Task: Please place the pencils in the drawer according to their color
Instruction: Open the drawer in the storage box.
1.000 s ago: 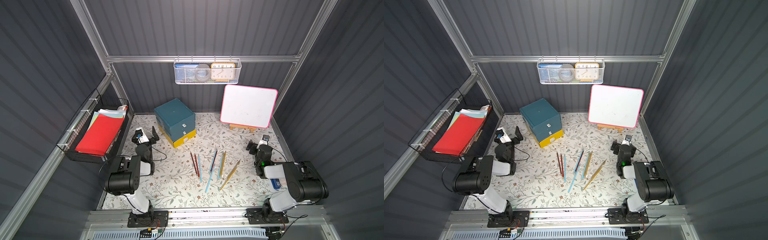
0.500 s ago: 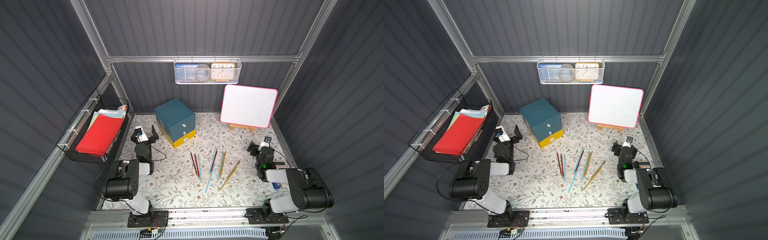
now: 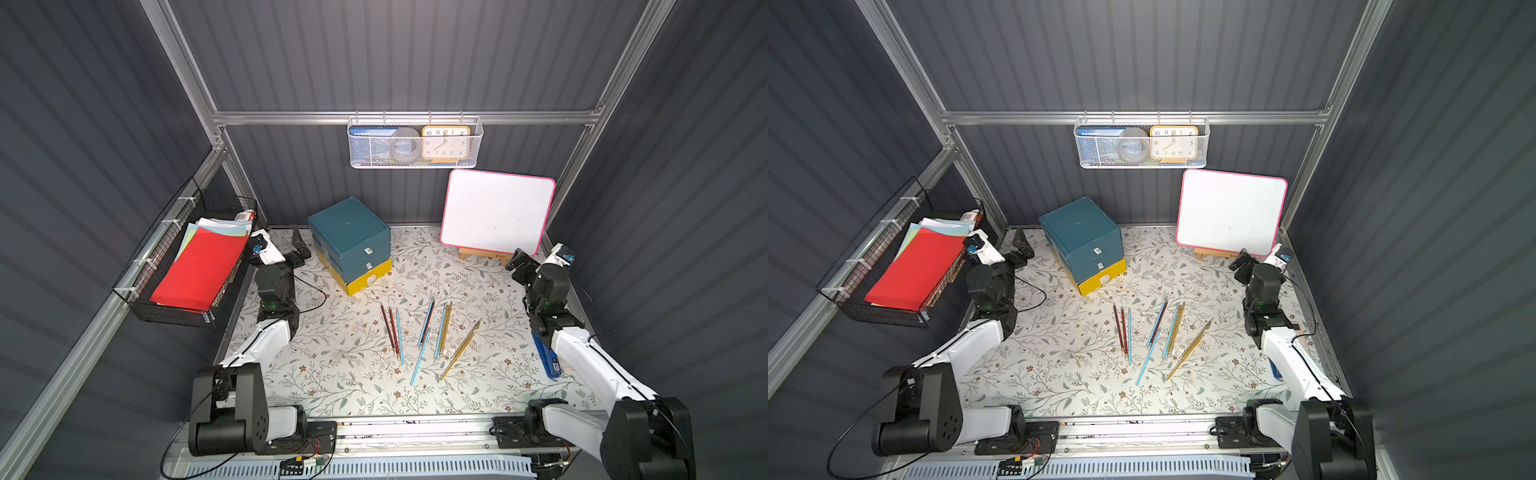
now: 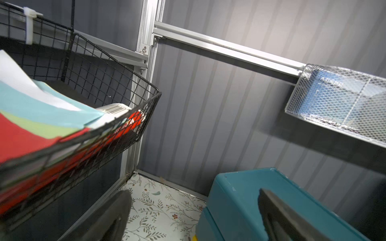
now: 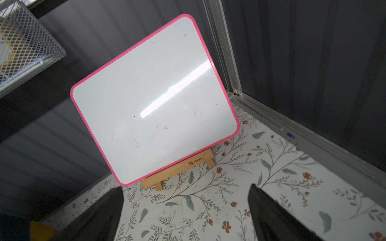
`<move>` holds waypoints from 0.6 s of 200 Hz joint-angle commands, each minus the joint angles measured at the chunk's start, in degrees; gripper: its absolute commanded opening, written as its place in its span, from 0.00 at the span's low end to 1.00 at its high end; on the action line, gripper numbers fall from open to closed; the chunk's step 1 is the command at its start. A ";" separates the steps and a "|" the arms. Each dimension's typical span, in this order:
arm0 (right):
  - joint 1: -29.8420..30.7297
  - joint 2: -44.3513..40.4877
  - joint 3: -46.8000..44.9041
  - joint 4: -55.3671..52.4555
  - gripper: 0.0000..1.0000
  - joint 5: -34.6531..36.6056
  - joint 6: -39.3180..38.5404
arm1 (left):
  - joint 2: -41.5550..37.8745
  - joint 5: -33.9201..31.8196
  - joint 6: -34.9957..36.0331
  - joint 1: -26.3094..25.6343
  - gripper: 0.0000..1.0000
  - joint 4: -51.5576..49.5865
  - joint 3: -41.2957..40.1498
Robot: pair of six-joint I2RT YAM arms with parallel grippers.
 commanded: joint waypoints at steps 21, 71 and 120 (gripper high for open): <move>-0.55 2.93 5.57 -15.93 0.98 -23.40 14.88 | -1.40 8.82 -8.31 -0.83 1.00 -21.73 12.20; 9.39 10.90 10.32 -11.45 0.98 -39.33 29.00 | 7.39 16.41 -11.54 -2.11 1.00 -43.33 31.75; 22.38 19.33 15.96 0.76 0.96 -39.03 42.97 | 15.72 16.88 -16.07 -2.56 1.00 -55.19 43.05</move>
